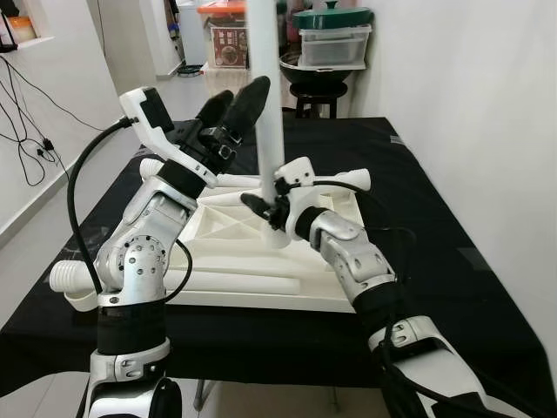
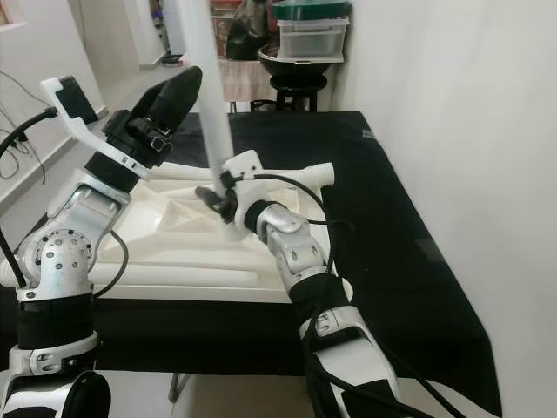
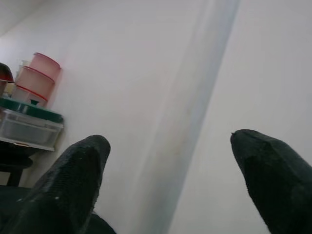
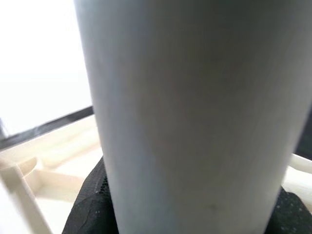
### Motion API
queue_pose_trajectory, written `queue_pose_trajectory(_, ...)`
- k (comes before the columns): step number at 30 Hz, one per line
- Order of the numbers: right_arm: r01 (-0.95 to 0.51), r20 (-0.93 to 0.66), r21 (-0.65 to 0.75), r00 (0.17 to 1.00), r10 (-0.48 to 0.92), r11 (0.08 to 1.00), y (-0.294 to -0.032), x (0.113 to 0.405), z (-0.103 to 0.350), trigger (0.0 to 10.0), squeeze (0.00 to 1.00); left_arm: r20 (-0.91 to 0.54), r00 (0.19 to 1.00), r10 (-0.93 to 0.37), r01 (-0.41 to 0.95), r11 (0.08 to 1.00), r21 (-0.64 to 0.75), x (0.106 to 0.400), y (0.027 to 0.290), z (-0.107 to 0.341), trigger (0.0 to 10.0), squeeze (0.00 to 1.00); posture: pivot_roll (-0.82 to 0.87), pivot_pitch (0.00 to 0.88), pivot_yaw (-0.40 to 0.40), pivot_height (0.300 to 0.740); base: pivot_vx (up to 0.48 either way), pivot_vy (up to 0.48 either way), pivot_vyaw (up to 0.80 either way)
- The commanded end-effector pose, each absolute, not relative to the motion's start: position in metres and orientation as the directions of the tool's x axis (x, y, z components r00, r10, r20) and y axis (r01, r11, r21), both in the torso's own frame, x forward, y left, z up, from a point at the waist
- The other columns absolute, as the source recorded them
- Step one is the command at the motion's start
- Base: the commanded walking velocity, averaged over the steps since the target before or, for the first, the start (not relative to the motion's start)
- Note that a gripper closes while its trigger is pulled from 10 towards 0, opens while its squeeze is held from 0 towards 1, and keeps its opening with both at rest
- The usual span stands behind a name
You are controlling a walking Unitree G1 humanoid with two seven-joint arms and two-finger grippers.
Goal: Building children table
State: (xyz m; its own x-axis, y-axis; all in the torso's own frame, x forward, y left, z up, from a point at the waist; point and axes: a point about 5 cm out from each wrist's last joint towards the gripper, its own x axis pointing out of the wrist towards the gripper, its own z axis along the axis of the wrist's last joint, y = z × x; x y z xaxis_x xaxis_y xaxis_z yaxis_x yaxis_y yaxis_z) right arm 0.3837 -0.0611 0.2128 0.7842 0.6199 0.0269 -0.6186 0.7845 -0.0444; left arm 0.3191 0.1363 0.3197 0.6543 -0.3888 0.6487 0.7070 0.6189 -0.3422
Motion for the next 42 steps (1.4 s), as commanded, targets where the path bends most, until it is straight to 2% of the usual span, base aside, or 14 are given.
queue_pose_trajectory(1,-0.614,0.044,-0.025,0.788,0.614,0.789,-0.061,0.386,0.219,0.0,0.00,0.644,0.663,-0.381,0.696,0.631,-0.343,0.319,0.142,0.318,10.0,1.00,0.01,0.000,0.024,0.740,0.000,0.000,0.00)
queue_pose_trajectory(11,-0.488,0.100,0.101,0.872,0.479,0.867,-0.094,0.398,0.228,0.0,0.00,0.557,0.820,-0.131,0.447,0.755,-0.480,0.327,0.201,0.304,10.0,1.00,0.01,0.000,0.021,0.740,0.000,0.000,0.00)
queue_pose_trajectory(12,-0.482,0.102,0.113,0.876,0.472,0.869,-0.096,0.398,0.229,0.0,0.00,0.539,0.837,-0.098,0.413,0.759,-0.503,0.329,0.207,0.301,10.0,0.92,0.01,0.000,0.021,0.740,0.000,0.000,0.00)
queue_pose_trajectory(14,-0.477,0.102,0.121,0.878,0.467,0.870,-0.098,0.398,0.229,0.0,0.00,0.513,0.855,-0.074,0.375,0.770,-0.515,0.329,0.210,0.297,10.0,0.92,0.01,0.000,0.021,0.740,0.000,0.000,0.00)
queue_pose_trajectory(15,-0.472,0.101,0.125,0.881,0.462,0.872,-0.101,0.398,0.228,4.5,0.00,0.468,0.882,-0.051,0.324,0.787,-0.525,0.331,0.211,0.289,10.0,0.00,0.00,0.000,0.020,0.740,0.000,0.000,0.00)
queue_pose_trajectory(16,-0.472,0.101,0.125,0.881,0.462,0.872,-0.101,0.398,0.228,4.5,0.00,0.468,0.882,-0.051,0.324,0.787,-0.525,0.331,0.211,0.289,10.0,0.00,0.00,0.000,0.020,0.740,0.000,0.000,0.00)
queue_pose_trajectory(17,-0.468,0.101,0.129,0.883,0.458,0.874,-0.103,0.398,0.228,8.8,0.00,0.438,0.898,-0.034,0.292,0.792,-0.536,0.332,0.211,0.284,10.0,0.00,0.00,0.000,0.020,0.740,0.000,0.000,0.00)
queue_pose_trajectory(18,-0.459,0.101,0.138,0.888,0.449,0.878,-0.105,0.398,0.228,10.0,0.00,0.396,0.918,-0.006,0.241,0.802,-0.546,0.333,0.212,0.277,10.0,0.00,0.00,0.000,0.021,0.740,0.000,0.000,0.00)
queue_pose_trajectory(25,-0.372,0.093,0.183,0.928,0.361,0.910,-0.119,0.399,0.229,10.0,0.00,0.255,0.945,0.203,-0.030,0.832,-0.554,0.337,0.236,0.257,10.0,0.00,0.00,0.000,0.015,0.740,0.000,0.000,0.00)
queue_pose_trajectory(33,-0.229,0.086,0.198,0.973,0.215,0.953,-0.132,0.400,0.231,10.0,0.00,0.323,0.906,0.274,-0.092,0.871,-0.482,0.333,0.246,0.258,10.0,0.00,0.00,0.000,0.016,0.740,0.000,0.000,0.00)
queue_pose_trajectory(36,-0.152,0.154,0.101,0.979,0.135,0.983,-0.138,0.394,0.232,10.0,0.00,0.269,0.934,0.233,-0.096,0.893,-0.441,0.333,0.238,0.246,10.0,0.00,0.00,0.000,0.014,0.740,0.000,0.000,0.00)
queue_pose_trajectory(37,-0.151,0.174,0.080,0.975,0.135,0.985,-0.137,0.391,0.231,10.0,0.00,0.272,0.950,0.151,-0.014,0.893,-0.449,0.331,0.228,0.241,10.0,0.00,0.00,0.000,0.014,0.740,0.000,0.000,0.00)
queue_pose_trajectory(41,-0.214,0.201,0.080,0.960,0.194,0.974,-0.134,0.386,0.229,10.0,0.00,0.305,0.952,0.004,0.140,0.884,-0.447,0.325,0.206,0.237,10.0,0.00,0.00,0.000,0.014,0.740,0.000,0.000,0.00)
queue_pose_trajectory(42,-0.315,0.226,0.105,0.931,0.286,0.943,-0.129,0.382,0.230,10.0,0.00,0.320,0.946,-0.052,0.197,0.876,-0.440,0.321,0.195,0.236,10.0,0.00,0.00,0.000,0.015,0.740,0.000,0.000,0.00)
